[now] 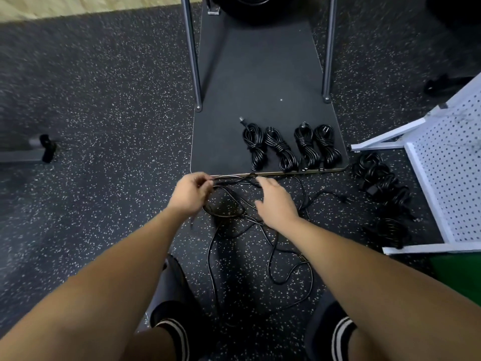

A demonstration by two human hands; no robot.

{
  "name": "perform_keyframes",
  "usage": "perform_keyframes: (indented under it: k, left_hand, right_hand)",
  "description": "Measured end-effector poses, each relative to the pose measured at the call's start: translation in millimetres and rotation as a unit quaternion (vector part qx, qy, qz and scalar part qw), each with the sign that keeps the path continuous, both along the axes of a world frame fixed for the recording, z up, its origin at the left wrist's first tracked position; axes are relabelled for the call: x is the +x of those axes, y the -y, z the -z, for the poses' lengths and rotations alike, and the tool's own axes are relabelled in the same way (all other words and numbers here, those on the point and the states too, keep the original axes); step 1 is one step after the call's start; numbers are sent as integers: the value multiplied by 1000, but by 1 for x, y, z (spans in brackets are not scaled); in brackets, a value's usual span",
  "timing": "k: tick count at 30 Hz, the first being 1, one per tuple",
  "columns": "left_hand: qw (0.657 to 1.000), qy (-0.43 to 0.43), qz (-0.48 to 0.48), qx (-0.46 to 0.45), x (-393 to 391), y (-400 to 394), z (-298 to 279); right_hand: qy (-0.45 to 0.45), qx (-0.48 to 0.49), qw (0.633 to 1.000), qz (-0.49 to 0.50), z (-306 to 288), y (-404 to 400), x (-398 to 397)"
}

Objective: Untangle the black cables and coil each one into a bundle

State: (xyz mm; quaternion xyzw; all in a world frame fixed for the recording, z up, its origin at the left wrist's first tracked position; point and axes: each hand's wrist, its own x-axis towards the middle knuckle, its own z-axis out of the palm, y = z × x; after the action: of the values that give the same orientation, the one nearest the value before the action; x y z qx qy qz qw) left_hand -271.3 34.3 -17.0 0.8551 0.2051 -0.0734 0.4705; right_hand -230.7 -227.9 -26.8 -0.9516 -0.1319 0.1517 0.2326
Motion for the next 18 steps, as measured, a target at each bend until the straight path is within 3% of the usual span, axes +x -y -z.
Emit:
perform_keyframes:
  k: [2, 6, 13, 18]
  left_hand:
    - [999, 1, -43, 0, -4, -15, 1]
    - [998, -46, -29, 14, -20, -9, 11]
    - [980, -144, 130, 34, -32, 46, 44]
    - [971, -160, 173, 44, -29, 81, 68]
  right_hand:
    - [1, 1, 1000, 25, 11, 22, -3]
    - [-11, -19, 999, 40, 29, 62, -7]
    - [-83, -94, 975, 181, 61, 104, 3]
    - [-112, -173, 963, 175, 81, 113, 10]
